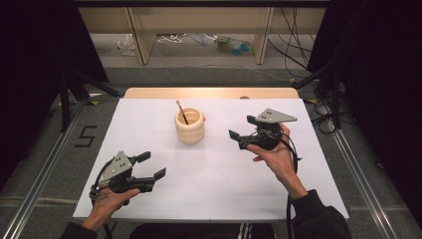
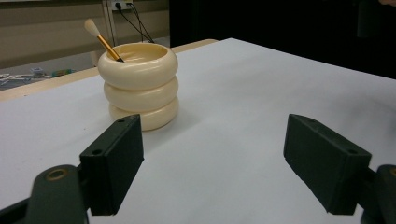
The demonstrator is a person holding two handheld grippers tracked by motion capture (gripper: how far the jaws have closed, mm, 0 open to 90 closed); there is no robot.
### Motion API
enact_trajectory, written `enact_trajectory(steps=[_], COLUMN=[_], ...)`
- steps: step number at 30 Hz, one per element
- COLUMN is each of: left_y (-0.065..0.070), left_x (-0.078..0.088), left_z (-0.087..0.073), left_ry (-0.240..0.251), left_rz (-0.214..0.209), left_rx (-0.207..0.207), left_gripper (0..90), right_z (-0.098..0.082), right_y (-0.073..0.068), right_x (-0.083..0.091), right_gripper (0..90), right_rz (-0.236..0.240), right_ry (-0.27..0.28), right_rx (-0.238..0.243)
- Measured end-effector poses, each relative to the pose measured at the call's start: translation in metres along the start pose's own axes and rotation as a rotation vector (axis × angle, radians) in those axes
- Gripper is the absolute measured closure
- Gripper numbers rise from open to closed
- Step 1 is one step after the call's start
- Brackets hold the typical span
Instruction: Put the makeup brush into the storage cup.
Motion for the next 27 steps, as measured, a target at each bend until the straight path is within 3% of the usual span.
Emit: enact_trajectory(steps=[10, 11, 27], left_y=[0.0, -0.001, -0.002], left_x=[0.0, 0.001, 0.0], left_z=[0.0, 0.0, 0.0], left_ry=[0.002, 0.004, 0.001], left_rz=[0.0, 0.0, 0.003], left_rx=[-0.001, -0.003, -0.017], left_gripper=[19.9, 19.9, 19.9], right_z=[-0.009, -0.01, -0.029], right_y=[-0.001, -0.002, -0.002], right_x=[0.009, 0.01, 0.021], right_gripper=[16.8, 16.8, 16.5], right_rz=[0.009, 0.018, -0.003], right_ry=[0.022, 0.011, -0.005], right_rx=[-0.011, -0.031, -0.017])
Point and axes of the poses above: each handheld gripper's, and its own axes: x roughly backward along the jaws, z roughly out of its top, y roughly to its right, the point moved 2 cm from there along -x, roughly forward along the jaws, and after that the axes turned 7 degrees about z, right-handed, at the moved point
